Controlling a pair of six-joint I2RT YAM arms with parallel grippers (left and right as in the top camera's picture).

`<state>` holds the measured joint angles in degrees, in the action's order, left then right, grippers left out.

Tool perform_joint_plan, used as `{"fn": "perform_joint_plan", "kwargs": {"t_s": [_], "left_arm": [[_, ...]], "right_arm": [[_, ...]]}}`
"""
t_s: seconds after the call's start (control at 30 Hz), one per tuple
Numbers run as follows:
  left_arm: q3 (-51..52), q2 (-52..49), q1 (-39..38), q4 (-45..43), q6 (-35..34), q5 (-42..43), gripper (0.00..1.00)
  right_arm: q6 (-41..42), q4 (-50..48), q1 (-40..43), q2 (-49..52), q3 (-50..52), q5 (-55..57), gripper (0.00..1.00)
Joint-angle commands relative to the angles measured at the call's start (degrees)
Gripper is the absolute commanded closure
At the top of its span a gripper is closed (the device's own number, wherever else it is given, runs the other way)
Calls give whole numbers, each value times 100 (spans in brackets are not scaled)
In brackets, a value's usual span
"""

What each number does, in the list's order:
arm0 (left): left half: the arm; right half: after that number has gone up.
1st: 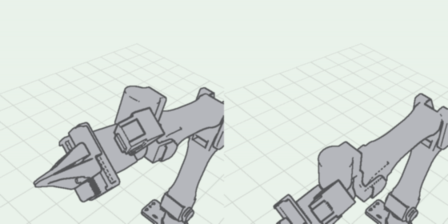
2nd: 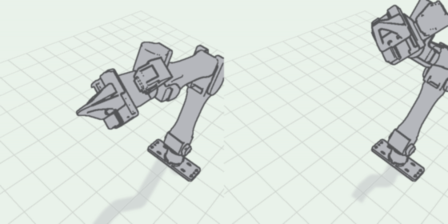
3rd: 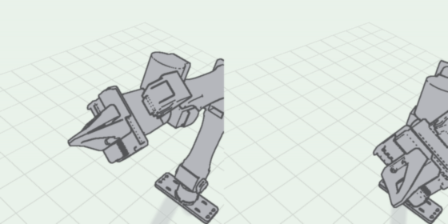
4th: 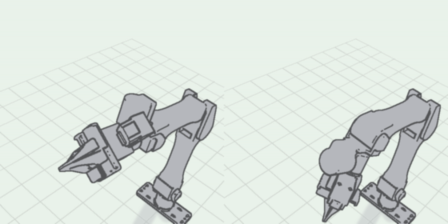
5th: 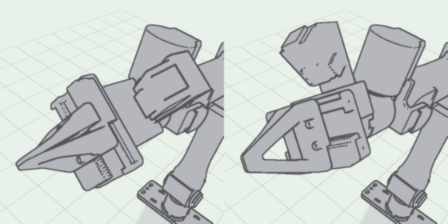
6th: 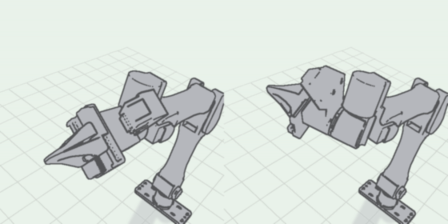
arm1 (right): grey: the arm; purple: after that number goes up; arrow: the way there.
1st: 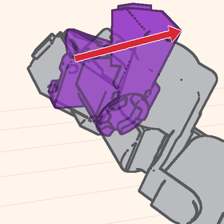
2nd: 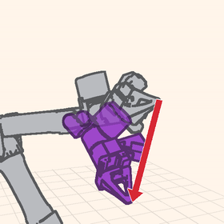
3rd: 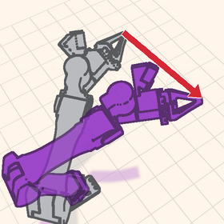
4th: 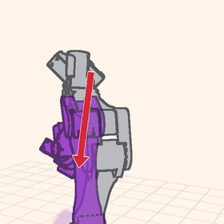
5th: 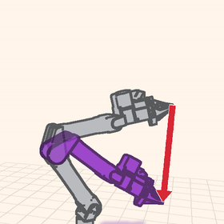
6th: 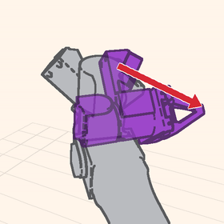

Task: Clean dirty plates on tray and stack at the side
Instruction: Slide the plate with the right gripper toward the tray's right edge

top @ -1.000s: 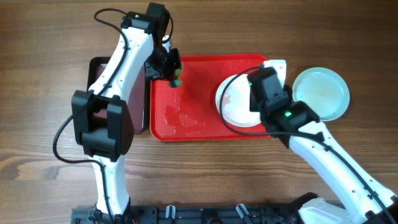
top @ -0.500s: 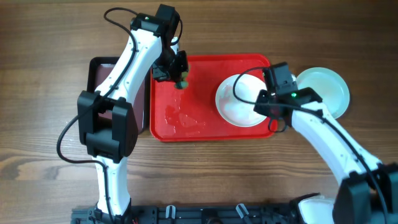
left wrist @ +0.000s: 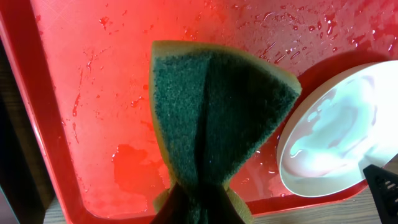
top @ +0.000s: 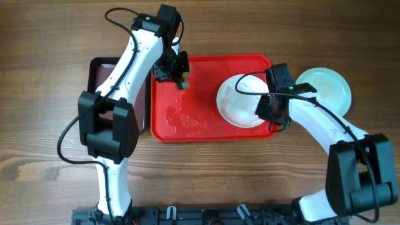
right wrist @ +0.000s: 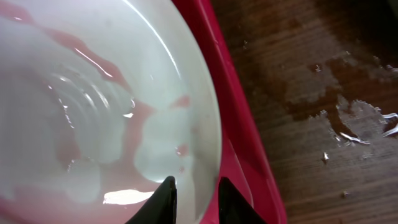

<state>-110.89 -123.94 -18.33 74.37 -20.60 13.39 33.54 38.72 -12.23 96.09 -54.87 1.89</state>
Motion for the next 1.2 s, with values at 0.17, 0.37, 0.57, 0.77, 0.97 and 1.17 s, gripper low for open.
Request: {"fn": "perform_joint_plan", "kwargs": {"t_s": [0.17,0.37,0.57,0.77,0.97,1.17], "left_arm": [[37,146,15,-20,92,-57,96],[37,146,15,-17,92,-55,96],[37,146,15,-11,90,-52,96],[37,146,15,26,90,-55,96],[37,146,15,26,92,-55,96],[37,146,15,28,92,-57,96]], "right_arm": [[-605,-240,367,308,-20,-732,96],[-1237,-302,249,306,-133,-1261,96],[-903,-911,-203,308,-181,-1740,96],[-914,-1611,-374,319,-179,-1141,85],[-955,-2345,-374,811,-179,-1126,84],[-935,-2605,-374,1272,-179,-1869,93]]}}
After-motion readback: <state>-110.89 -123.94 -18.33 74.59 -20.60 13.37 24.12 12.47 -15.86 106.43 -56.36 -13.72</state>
